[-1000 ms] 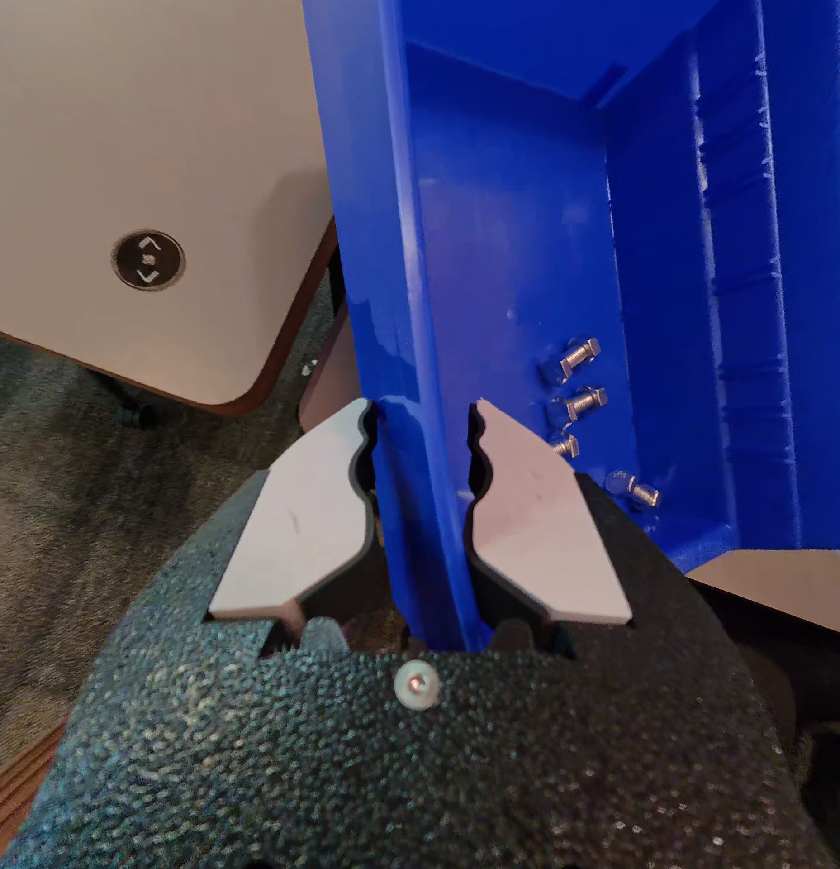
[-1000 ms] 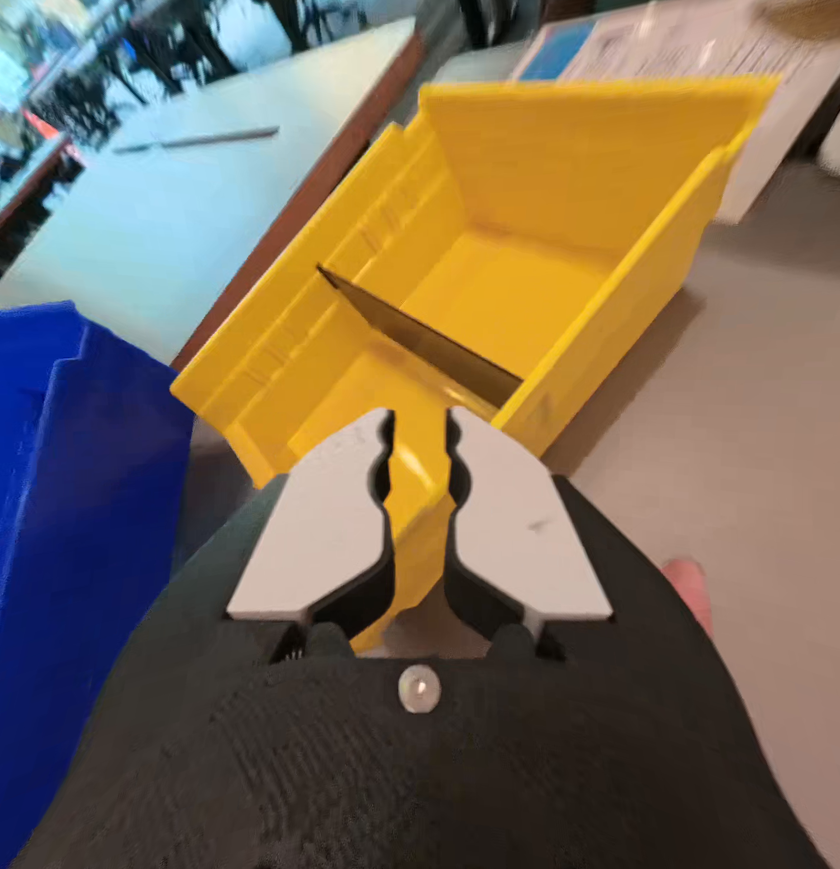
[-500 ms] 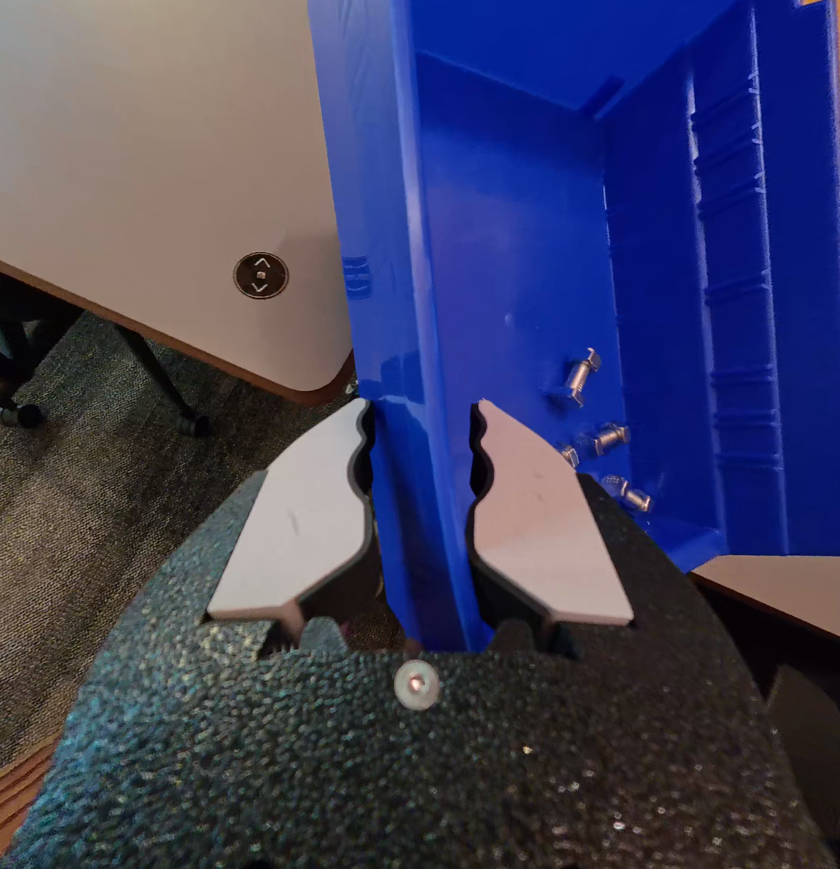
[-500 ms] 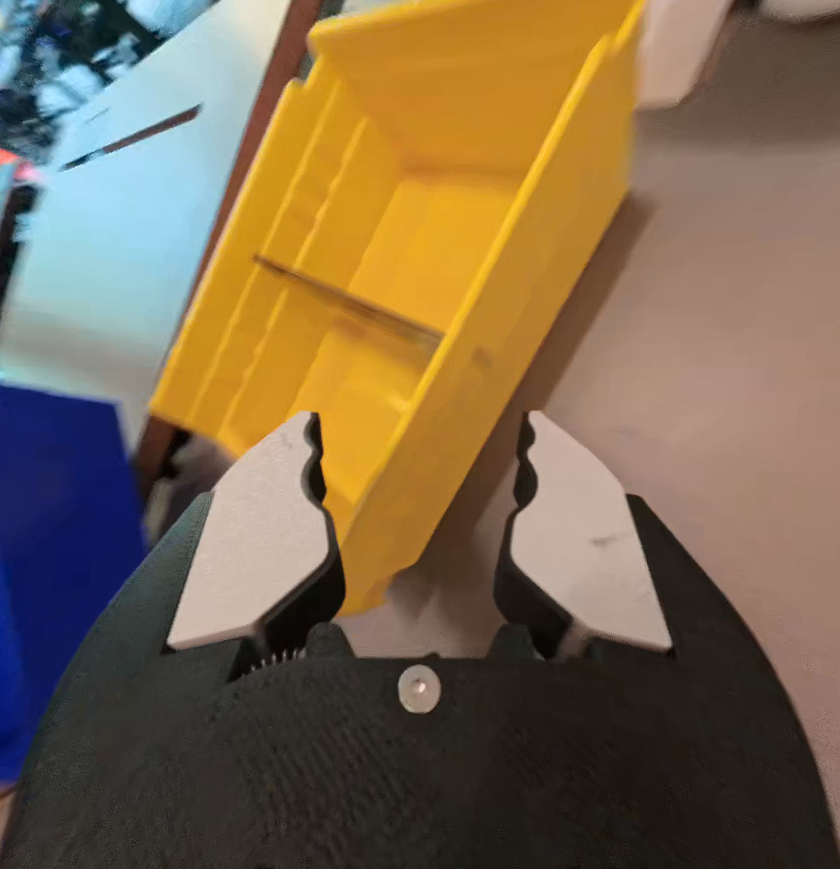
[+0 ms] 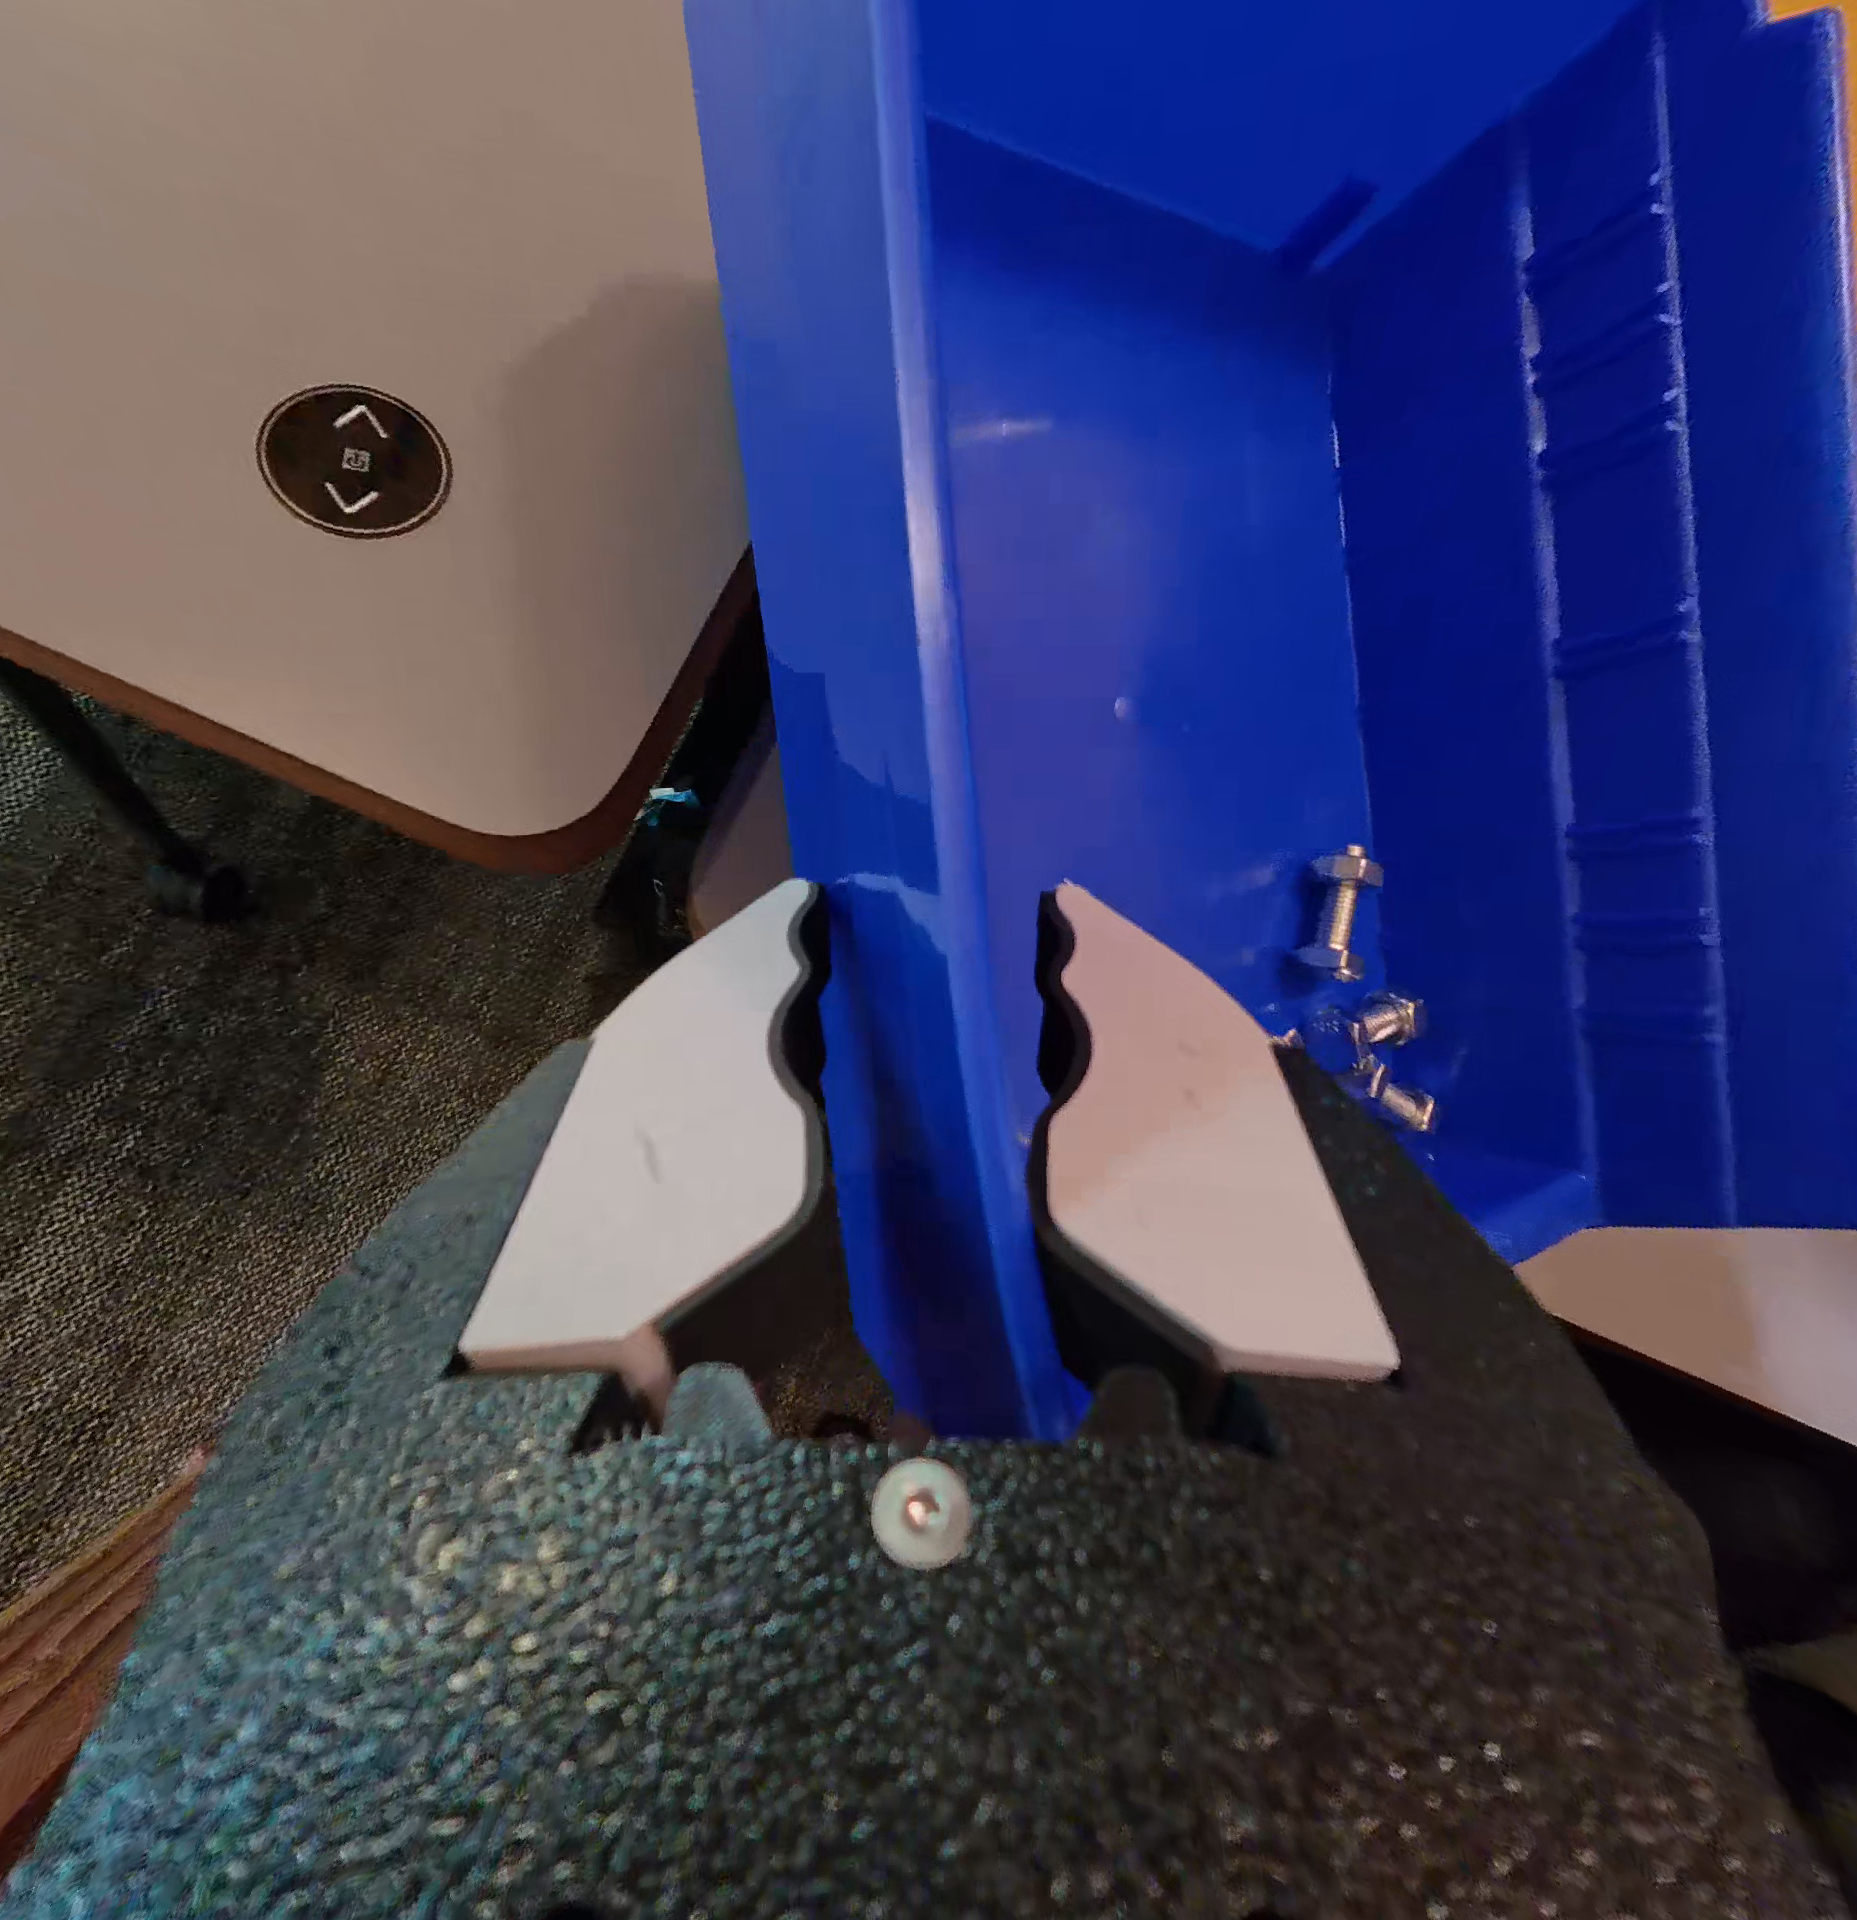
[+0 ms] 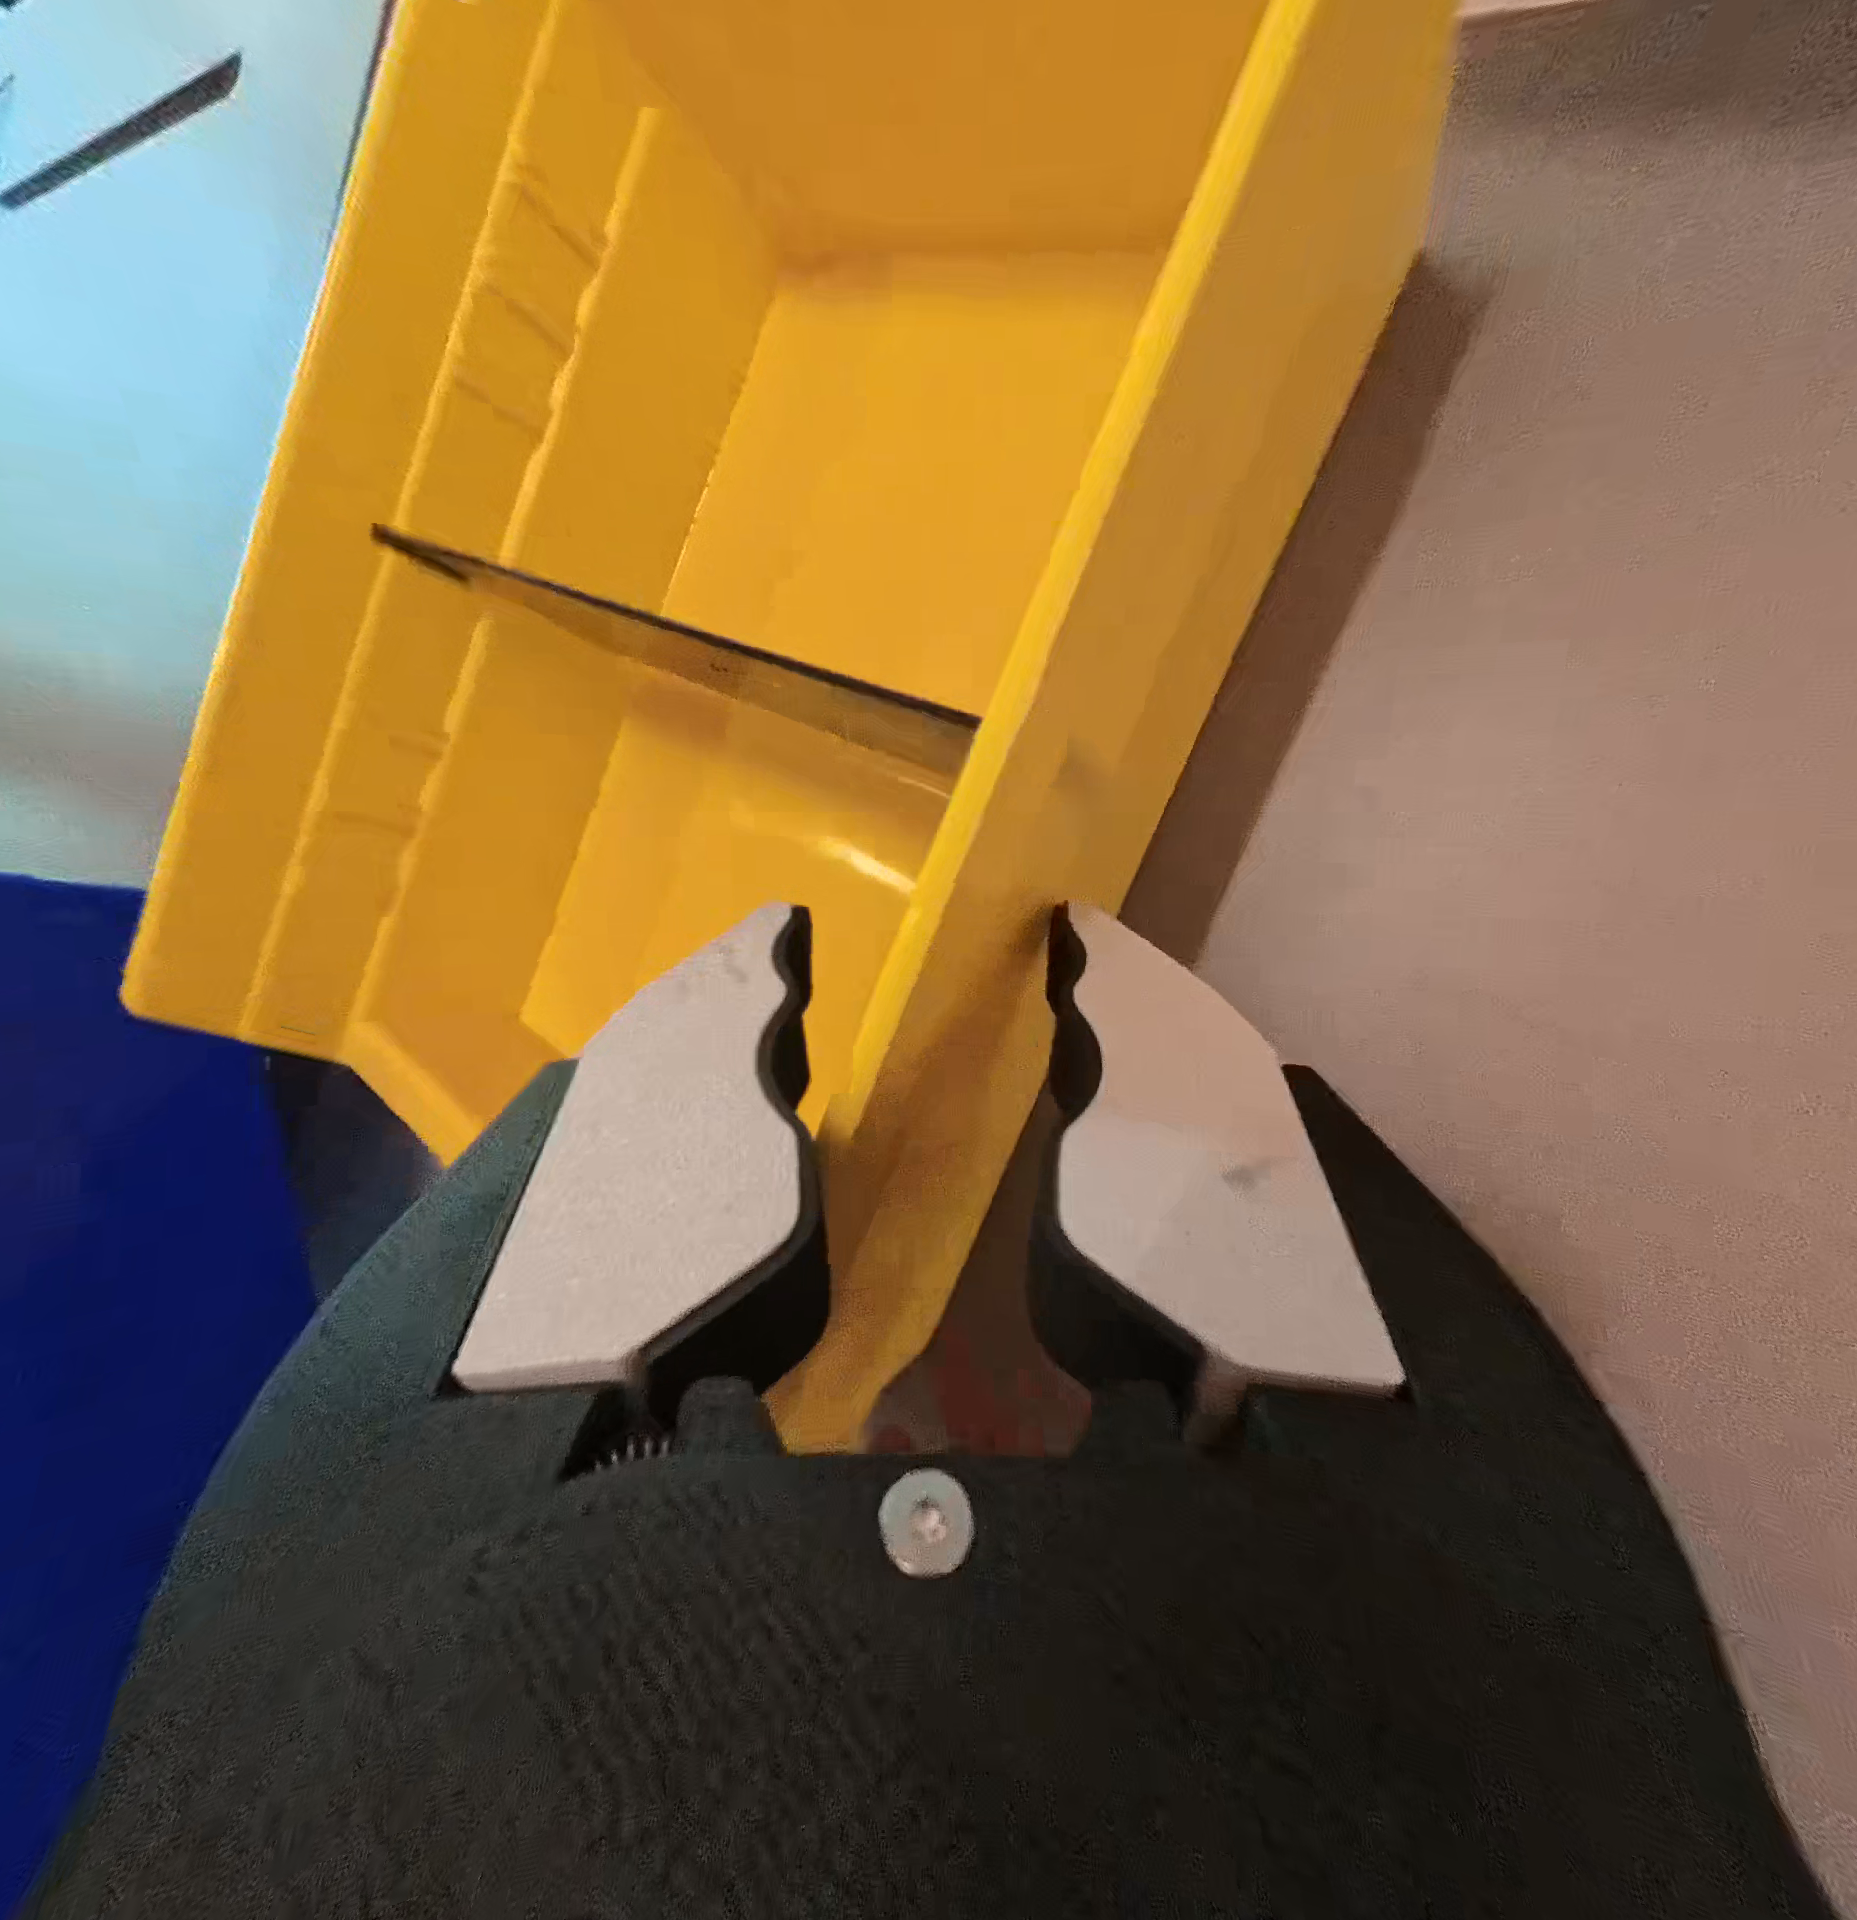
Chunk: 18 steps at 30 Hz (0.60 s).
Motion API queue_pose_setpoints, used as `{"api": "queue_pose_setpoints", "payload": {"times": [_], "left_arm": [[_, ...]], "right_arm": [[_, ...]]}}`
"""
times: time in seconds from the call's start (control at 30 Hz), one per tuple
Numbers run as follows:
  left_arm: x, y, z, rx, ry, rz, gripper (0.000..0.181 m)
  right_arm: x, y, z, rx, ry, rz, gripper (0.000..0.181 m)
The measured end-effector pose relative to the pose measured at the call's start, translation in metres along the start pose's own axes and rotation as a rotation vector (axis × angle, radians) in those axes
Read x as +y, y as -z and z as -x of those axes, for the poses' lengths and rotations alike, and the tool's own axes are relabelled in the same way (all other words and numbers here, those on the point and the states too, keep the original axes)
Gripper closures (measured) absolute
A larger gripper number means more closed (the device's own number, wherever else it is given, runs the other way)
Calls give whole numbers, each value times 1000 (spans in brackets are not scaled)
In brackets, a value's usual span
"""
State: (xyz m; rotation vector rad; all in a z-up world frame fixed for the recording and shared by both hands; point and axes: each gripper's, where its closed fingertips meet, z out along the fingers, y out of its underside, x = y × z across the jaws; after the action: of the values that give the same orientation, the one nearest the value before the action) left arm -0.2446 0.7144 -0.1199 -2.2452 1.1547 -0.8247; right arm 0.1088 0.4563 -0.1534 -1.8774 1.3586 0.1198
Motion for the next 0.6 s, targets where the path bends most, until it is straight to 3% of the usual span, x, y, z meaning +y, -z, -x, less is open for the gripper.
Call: {"api": "queue_pose_setpoints", "payload": {"times": [0.17, 0.33, 0.47, 0.6], "left_arm": [[-7, 6, 7, 0, -23, -28, 143], [-19, -15, -17, 31, -68, 4, 143], [-35, -58, -59, 123, -115, 53, 142], [-59, -118, -115, 255, -151, 121, 142]], "right_arm": [[4, 35, -38, -138, 23, 10, 148], [9, 120, -107, -214, 118, -61, 154], [-5, 196, -208, -127, 163, -136, 174], [-18, 268, -309, -13, 131, -170, 173]]}}
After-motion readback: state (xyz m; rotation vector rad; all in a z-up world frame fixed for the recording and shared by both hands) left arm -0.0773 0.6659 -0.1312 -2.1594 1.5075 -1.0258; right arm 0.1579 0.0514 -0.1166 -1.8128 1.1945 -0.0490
